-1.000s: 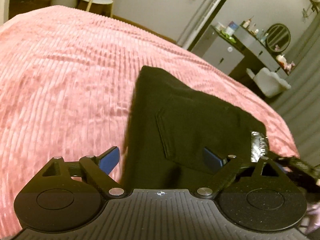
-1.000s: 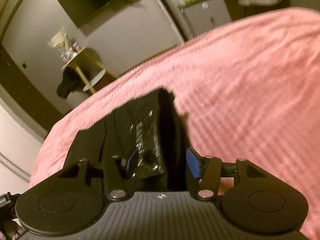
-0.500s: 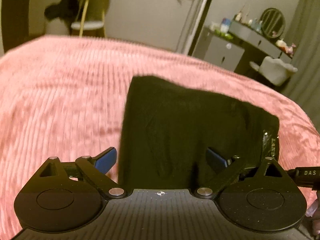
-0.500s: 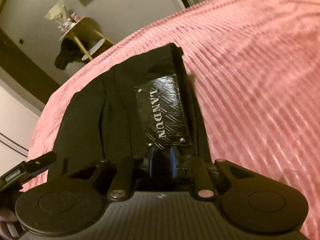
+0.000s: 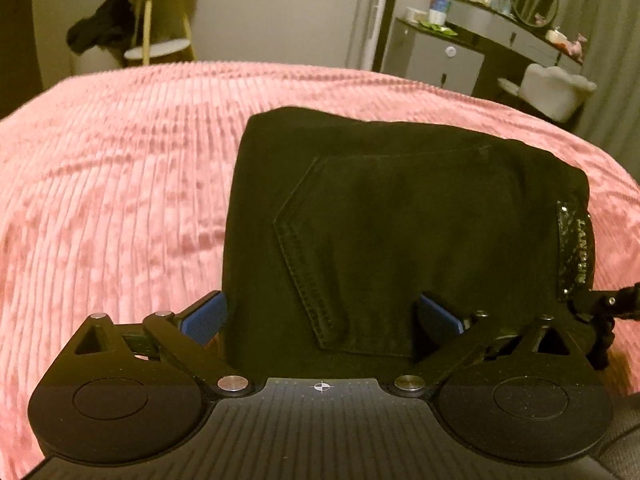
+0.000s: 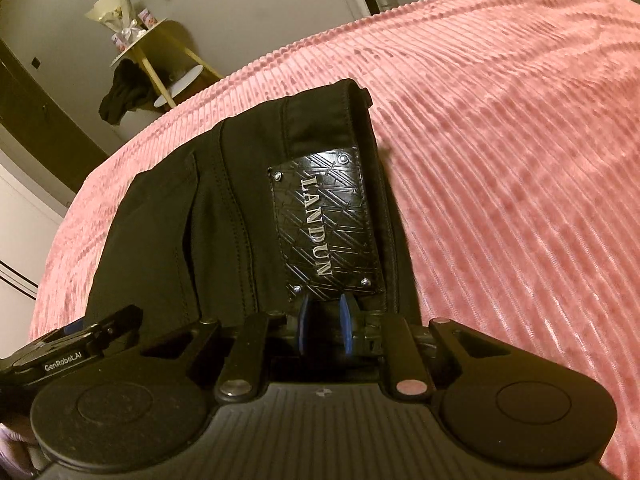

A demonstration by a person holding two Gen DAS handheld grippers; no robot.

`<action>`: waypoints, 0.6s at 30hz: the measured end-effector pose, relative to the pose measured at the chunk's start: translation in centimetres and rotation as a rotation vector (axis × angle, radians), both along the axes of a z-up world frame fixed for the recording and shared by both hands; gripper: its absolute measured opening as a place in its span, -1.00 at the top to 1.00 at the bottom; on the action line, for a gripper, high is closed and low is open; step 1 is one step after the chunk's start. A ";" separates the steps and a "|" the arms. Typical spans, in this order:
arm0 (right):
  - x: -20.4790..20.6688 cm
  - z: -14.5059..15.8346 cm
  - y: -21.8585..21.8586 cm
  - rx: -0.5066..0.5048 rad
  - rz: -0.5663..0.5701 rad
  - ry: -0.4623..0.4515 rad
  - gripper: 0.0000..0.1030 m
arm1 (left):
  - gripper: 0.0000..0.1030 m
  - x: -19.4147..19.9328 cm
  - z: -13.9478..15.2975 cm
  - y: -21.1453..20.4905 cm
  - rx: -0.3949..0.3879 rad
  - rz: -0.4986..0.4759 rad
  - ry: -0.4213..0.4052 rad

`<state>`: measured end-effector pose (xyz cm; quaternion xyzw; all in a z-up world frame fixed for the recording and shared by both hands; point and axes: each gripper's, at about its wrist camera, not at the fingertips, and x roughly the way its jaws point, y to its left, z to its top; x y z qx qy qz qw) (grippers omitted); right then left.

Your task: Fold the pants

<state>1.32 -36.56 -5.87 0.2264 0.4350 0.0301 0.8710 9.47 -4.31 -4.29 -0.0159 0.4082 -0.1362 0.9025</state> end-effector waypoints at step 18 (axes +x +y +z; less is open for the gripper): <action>1.0 4.3 0.6 -0.033 -0.034 -0.240 0.14 | -1.00 0.4 4.6 0.0 -0.033 0.059 -0.159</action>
